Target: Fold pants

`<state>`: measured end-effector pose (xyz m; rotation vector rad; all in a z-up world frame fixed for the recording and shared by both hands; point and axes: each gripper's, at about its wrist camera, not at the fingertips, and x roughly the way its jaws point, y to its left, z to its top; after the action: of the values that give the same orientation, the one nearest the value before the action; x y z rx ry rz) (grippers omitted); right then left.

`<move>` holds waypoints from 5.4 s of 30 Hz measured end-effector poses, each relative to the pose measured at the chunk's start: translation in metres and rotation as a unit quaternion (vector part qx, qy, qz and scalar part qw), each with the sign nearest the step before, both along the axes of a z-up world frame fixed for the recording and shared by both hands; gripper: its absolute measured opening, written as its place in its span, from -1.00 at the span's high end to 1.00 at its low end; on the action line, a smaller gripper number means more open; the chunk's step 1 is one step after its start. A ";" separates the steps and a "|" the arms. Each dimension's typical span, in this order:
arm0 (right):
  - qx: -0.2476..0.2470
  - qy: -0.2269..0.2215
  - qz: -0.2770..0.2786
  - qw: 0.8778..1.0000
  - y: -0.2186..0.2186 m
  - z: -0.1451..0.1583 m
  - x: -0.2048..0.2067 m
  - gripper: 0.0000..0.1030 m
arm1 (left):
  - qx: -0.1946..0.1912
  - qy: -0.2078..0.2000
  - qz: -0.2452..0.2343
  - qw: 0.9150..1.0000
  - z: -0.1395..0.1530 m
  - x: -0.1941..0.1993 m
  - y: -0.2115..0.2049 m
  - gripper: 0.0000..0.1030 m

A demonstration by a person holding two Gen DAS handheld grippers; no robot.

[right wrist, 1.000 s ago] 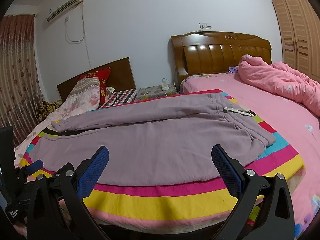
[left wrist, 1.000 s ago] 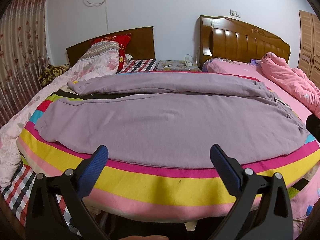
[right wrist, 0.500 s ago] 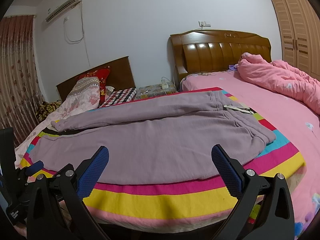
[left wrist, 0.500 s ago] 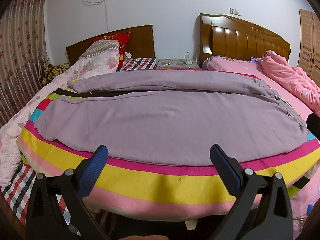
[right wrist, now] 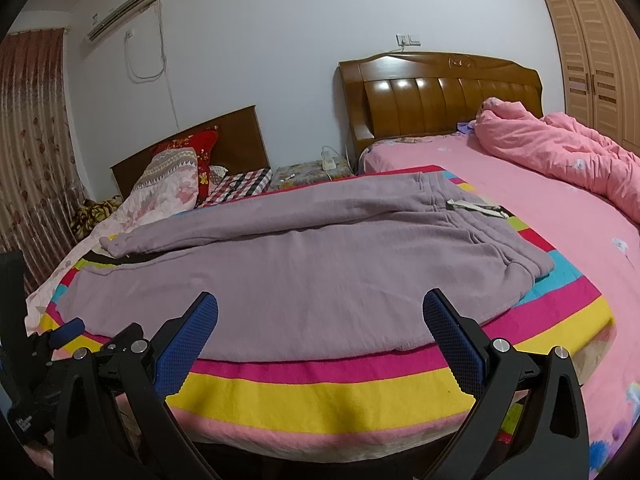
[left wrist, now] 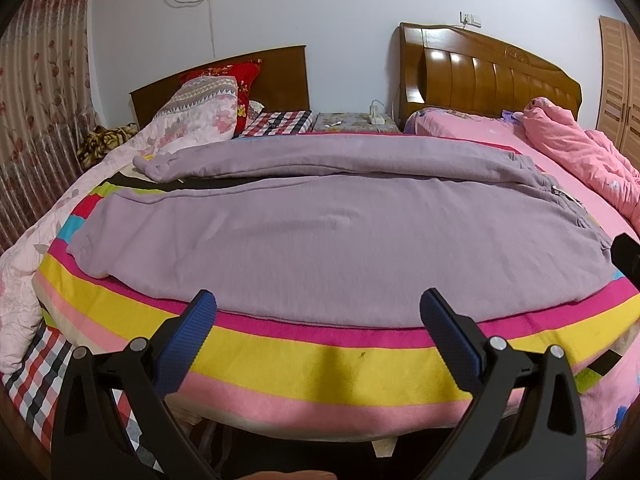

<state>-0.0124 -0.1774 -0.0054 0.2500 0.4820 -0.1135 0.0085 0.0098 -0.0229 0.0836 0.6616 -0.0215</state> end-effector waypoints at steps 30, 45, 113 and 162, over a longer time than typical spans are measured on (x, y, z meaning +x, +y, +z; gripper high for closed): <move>-0.009 0.258 0.300 0.918 -0.228 -0.050 0.508 -0.91 | -0.169 0.097 0.021 0.981 -0.041 0.215 0.022 -0.97; -0.202 0.125 0.316 0.918 -0.153 0.025 0.389 0.69 | -0.265 0.103 -0.013 0.959 -0.018 0.225 0.045 -0.97; 0.285 0.036 -0.025 0.958 -0.127 -0.008 0.115 0.76 | -0.450 0.178 -0.041 0.874 -0.067 0.223 0.091 -0.60; 0.320 0.073 -0.030 0.944 -0.239 -0.108 0.082 0.62 | -0.236 0.132 -0.078 0.960 -0.060 0.140 0.056 0.01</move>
<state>0.0693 -0.4164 -0.1132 0.9004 0.6501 -0.0310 0.1487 0.0659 -0.0832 -0.3341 0.8990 -0.3467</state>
